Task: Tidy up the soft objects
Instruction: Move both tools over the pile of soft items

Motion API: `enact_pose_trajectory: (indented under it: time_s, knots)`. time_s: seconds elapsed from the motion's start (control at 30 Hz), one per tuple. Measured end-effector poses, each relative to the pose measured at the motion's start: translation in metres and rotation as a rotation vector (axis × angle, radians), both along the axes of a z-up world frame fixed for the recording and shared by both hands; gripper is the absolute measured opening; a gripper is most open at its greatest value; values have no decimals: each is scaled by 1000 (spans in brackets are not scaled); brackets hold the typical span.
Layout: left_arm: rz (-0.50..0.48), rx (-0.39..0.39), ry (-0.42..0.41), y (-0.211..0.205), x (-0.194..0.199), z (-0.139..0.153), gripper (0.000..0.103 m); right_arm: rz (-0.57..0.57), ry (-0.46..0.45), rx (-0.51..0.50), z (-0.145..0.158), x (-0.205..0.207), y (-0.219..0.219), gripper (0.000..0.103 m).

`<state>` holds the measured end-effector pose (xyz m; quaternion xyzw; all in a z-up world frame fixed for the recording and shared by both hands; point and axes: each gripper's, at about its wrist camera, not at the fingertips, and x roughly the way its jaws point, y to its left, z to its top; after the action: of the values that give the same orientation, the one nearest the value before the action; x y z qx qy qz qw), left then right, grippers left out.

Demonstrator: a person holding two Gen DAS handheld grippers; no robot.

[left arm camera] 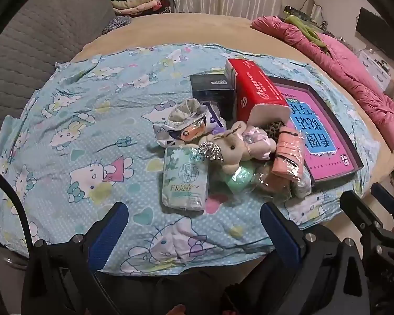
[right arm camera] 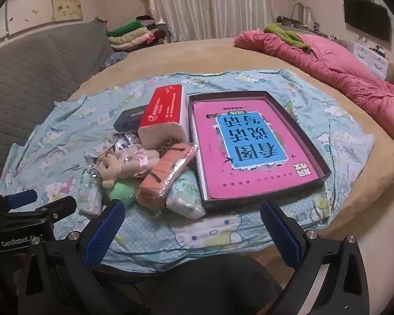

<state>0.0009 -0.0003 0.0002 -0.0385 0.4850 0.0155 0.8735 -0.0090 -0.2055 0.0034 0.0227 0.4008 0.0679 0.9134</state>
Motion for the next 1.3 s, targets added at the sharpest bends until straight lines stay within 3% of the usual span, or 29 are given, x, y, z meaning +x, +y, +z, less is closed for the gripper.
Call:
enact_pose_trajectory:
  time_s: [1.3]
  knots:
    - [-16, 4, -13, -9, -8, 5, 101, -10, -12, -42, 5, -4, 1, 103]
